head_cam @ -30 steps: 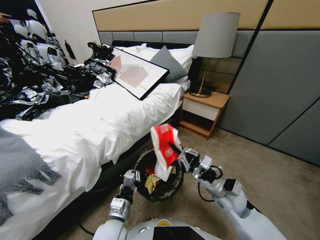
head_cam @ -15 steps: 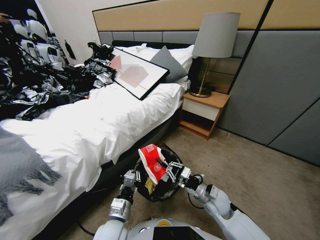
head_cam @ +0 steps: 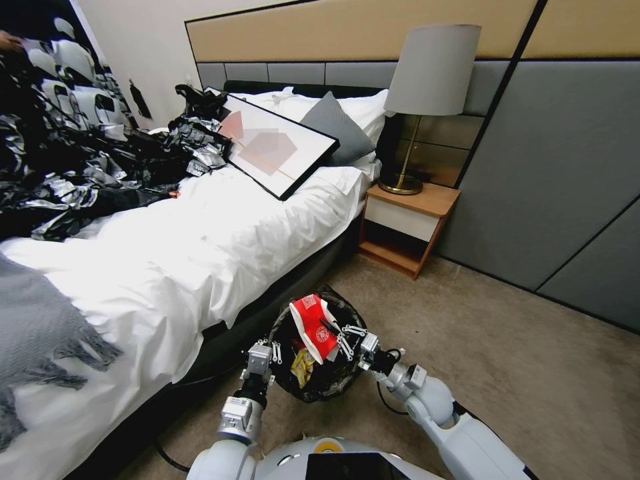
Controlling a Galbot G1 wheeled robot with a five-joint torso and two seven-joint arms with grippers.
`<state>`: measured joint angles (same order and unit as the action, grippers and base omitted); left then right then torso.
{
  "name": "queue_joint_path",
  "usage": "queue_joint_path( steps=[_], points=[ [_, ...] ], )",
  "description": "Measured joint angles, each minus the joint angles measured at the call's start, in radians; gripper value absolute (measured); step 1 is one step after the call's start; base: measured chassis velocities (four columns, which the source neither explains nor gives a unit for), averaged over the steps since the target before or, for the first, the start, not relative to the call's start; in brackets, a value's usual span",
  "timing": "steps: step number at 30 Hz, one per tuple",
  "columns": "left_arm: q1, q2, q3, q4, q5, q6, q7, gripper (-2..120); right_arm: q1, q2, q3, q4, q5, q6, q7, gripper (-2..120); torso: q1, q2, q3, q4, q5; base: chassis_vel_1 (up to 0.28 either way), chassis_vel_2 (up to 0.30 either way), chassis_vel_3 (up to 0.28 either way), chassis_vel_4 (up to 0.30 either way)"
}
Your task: Pick up the trash bin, then pick up the garbage from the floor and place it into the trash bin.
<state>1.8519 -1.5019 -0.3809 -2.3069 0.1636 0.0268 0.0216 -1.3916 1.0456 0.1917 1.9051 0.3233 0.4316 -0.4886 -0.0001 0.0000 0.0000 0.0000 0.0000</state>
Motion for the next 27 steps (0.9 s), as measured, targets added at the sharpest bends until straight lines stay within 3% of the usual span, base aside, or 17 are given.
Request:
queue_joint_path(
  steps=[8, 10, 15, 17, 19, 22, 27],
  points=[
    [0.000, 0.001, 0.000, -0.002, 0.000, 0.003, 0.000, 1, -0.011, -0.004, 0.004, -0.001, -0.013, 0.016, -0.004, 36, 0.000, 0.000, 0.000, 0.0000, 0.0000, 0.000, 0.000, 0.000, 0.000],
    [0.002, 0.000, 0.005, -0.004, 0.000, 0.006, -0.001, 1, -0.010, -0.016, 0.005, -0.003, -0.016, 0.022, -0.006, 49, 0.000, 0.000, 0.000, 0.0001, -0.0001, 0.000, 0.000, 0.000, 0.000],
    [0.004, -0.001, 0.007, -0.005, 0.001, 0.007, -0.001, 1, -0.012, -0.023, 0.008, -0.003, -0.017, 0.026, -0.007, 61, 0.000, 0.000, 0.000, 0.0001, -0.0001, 0.000, 0.000, 0.000, 0.000],
    [0.003, -0.001, 0.007, -0.006, 0.002, 0.007, -0.001, 1, -0.014, -0.022, 0.009, -0.003, -0.020, 0.031, -0.008, 73, 0.000, 0.000, 0.000, 0.0001, 0.0000, 0.000, 0.000, 0.000, 0.000],
    [0.003, -0.001, 0.007, -0.007, 0.002, 0.008, -0.001, 1, -0.014, -0.021, 0.010, -0.003, -0.022, 0.032, -0.008, 75, 0.000, 0.000, 0.000, 0.0001, 0.0000, 0.000, 0.000, 0.000, 0.000],
    [0.003, -0.002, 0.007, -0.007, 0.003, 0.008, -0.001, 1, -0.019, -0.020, 0.013, 0.003, -0.030, 0.039, -0.012, 92, 0.000, 0.000, 0.000, 0.0001, 0.0000, 0.000, 0.000, 0.000, 0.000],
    [0.004, -0.004, 0.011, -0.008, 0.008, 0.009, -0.001, 1, -0.028, -0.021, 0.026, 0.015, -0.034, 0.048, -0.015, 103, 0.000, 0.000, 0.000, 0.0001, 0.0000, 0.000, 0.000, 0.000, 0.000]
  ],
)
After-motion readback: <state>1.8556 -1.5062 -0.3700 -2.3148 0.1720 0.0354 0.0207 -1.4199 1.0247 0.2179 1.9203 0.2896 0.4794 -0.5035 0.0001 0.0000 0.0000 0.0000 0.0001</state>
